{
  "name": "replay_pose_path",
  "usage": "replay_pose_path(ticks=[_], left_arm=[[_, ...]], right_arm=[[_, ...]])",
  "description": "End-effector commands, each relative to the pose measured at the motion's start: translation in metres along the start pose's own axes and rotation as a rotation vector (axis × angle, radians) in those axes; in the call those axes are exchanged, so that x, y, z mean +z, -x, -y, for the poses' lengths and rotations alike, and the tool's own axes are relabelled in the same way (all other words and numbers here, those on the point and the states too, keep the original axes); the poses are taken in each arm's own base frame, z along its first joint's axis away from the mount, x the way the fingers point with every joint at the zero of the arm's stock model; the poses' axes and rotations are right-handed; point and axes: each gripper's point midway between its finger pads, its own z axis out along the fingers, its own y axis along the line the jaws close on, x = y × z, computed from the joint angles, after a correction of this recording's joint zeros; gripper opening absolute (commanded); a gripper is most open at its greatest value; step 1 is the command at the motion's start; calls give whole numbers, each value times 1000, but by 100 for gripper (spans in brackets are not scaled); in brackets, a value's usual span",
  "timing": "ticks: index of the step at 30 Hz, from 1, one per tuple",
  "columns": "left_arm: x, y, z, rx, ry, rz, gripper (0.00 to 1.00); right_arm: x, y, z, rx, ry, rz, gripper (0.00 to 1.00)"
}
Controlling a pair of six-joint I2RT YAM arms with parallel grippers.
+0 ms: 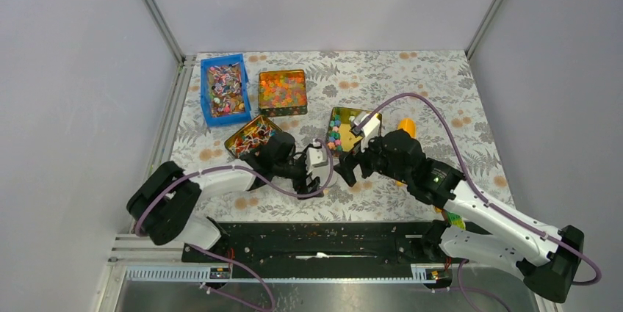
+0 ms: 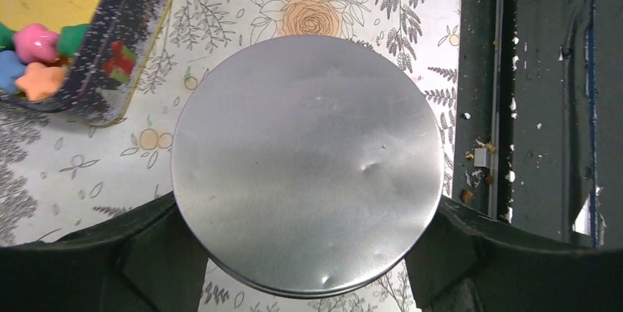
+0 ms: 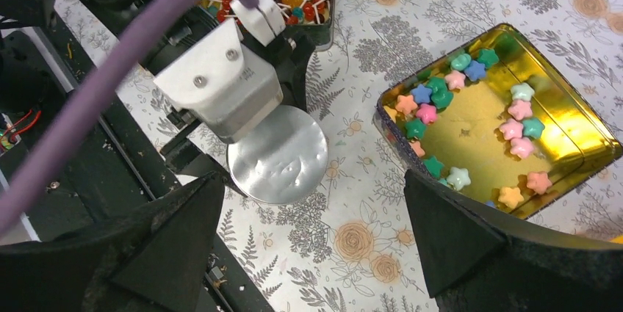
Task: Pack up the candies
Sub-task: Place the packing bottle at the center of the board.
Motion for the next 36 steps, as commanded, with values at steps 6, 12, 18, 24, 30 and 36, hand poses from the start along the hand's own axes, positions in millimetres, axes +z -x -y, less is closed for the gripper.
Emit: replay_pose_path(ticks=[6, 12, 18, 24, 30, 36], left_arm=[[39, 16, -7, 90, -12, 54, 19], [46, 7, -7, 71, -11, 32, 37], [45, 1, -8, 53, 13, 17, 99], [44, -4, -5, 39, 10, 11, 99], [40, -5, -4, 11, 28, 16, 99], [29, -17, 0, -42, 55, -4, 99]], right_arm=[[-16, -8, 15, 16, -91, -19, 100], [-20, -12, 19, 28, -118, -15, 100], [-18, -12, 19, 28, -118, -23, 100], [-13, -12, 17, 26, -110, -38, 100], [-10, -14, 17, 28, -109, -49, 100], [-6, -14, 16, 29, -102, -44, 100]])
